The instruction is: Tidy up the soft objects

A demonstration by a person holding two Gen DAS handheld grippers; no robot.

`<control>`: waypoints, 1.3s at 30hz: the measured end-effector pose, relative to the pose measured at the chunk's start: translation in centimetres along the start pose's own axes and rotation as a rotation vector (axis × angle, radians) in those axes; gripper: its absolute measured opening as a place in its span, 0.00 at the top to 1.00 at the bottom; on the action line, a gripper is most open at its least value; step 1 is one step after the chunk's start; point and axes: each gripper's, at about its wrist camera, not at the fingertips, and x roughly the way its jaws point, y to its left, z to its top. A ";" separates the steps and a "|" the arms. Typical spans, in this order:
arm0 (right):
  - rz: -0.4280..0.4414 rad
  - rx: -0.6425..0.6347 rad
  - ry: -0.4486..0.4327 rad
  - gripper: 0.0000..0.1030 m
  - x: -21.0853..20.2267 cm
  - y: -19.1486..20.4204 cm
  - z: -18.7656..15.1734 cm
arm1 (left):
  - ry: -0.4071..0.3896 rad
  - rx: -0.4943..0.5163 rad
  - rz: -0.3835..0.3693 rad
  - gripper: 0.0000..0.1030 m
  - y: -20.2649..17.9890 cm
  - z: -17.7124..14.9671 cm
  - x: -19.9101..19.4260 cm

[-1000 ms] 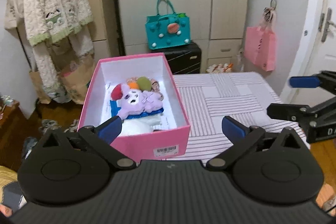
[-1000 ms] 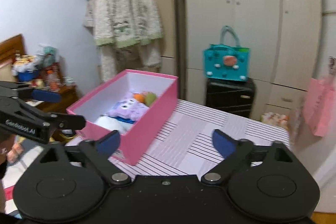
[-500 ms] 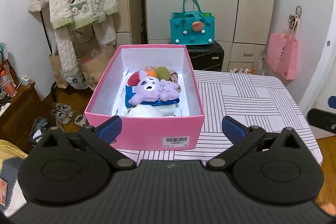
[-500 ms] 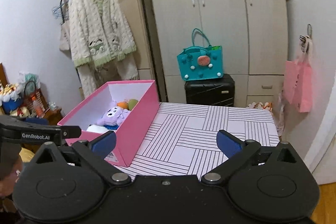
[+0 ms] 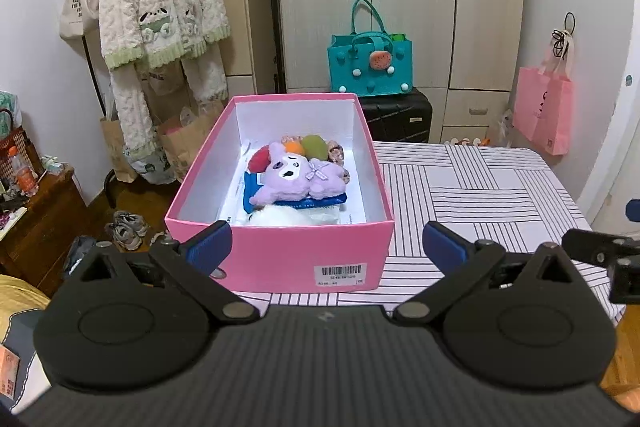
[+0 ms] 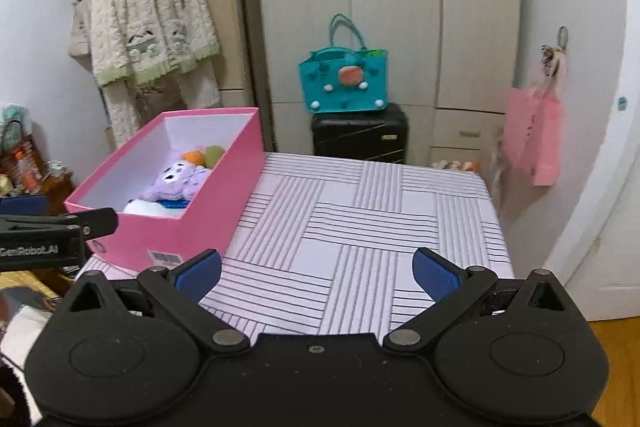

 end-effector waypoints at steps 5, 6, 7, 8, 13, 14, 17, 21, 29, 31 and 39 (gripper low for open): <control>-0.082 -0.040 -0.031 0.00 -0.6 0.9 -0.3 | 0.023 0.001 -0.006 0.00 -0.2 -0.1 0.1; -0.092 -0.048 -0.034 0.00 -0.7 1.1 -0.2 | 0.025 0.004 -0.003 0.00 -0.3 -0.1 0.2; -0.098 -0.057 -0.037 0.00 -0.7 1.3 -0.1 | 0.026 0.005 -0.001 0.00 -0.3 -0.1 0.3; -0.104 -0.064 -0.038 0.00 -0.8 1.4 -0.1 | 0.025 0.004 0.001 0.00 -0.3 -0.1 0.3; -0.095 -0.049 -0.024 0.00 -0.8 1.4 0.0 | 0.023 0.008 0.011 0.00 -0.3 -0.4 0.4; -0.089 -0.038 -0.019 0.00 -0.8 1.4 0.0 | 0.022 0.011 0.014 0.00 -0.3 -0.4 0.4; -0.078 -0.008 -0.002 0.00 -0.6 1.0 0.0 | 0.029 0.012 0.013 0.00 -0.4 -0.5 0.3; -0.095 -0.003 0.007 0.00 -0.5 0.8 -0.2 | 0.036 0.006 -0.003 0.00 -0.3 -0.6 0.3; -0.110 -0.012 -0.013 0.00 -0.8 0.7 -0.4 | 0.012 0.028 -0.002 0.00 -0.8 -0.7 0.3; -0.109 -0.015 -0.014 0.00 -0.9 0.7 -0.5 | 0.015 0.030 0.001 0.00 -0.9 -0.7 0.4; -0.121 -0.017 -0.026 0.00 -1.2 0.7 -0.5 | 0.001 0.040 0.006 0.00 -1.0 -0.9 0.1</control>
